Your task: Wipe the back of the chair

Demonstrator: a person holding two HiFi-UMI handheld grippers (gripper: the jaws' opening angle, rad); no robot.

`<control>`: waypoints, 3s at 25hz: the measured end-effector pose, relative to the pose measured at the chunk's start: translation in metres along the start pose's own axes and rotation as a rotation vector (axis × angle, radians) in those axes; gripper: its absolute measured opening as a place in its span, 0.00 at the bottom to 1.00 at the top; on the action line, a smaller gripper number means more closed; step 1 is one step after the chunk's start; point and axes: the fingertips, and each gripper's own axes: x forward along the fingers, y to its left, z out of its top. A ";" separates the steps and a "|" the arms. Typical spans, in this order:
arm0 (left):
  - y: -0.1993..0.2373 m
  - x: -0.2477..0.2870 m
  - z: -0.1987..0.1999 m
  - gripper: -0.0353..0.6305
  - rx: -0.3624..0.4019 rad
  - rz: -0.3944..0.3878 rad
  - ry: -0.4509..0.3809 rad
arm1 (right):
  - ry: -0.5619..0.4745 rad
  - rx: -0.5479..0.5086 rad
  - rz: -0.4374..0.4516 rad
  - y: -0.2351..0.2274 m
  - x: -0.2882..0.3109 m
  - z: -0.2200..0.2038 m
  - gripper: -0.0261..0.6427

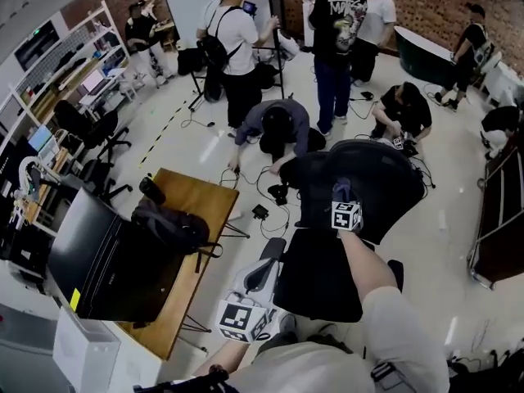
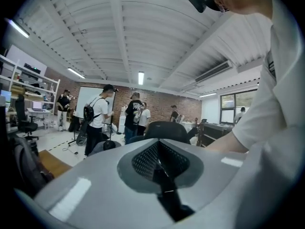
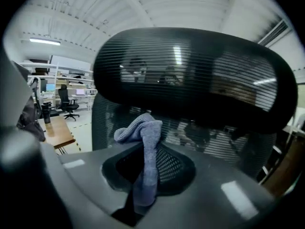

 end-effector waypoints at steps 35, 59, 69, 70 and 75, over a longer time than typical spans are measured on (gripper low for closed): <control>0.016 0.105 -0.044 0.14 -0.031 -0.041 0.081 | 0.067 0.051 0.120 0.048 0.065 -0.034 0.11; 0.005 0.126 -0.061 0.14 -0.009 -0.099 0.084 | 0.032 0.103 0.198 0.056 0.046 -0.073 0.11; 0.033 0.101 -0.078 0.14 0.008 0.040 0.095 | 0.108 0.060 0.296 0.133 0.106 -0.118 0.11; 0.035 0.105 -0.078 0.14 0.006 0.038 0.095 | 0.107 0.064 0.281 0.123 0.104 -0.117 0.11; 0.029 0.132 -0.072 0.14 -0.032 -0.042 0.080 | 0.158 0.106 0.099 -0.003 0.068 -0.147 0.11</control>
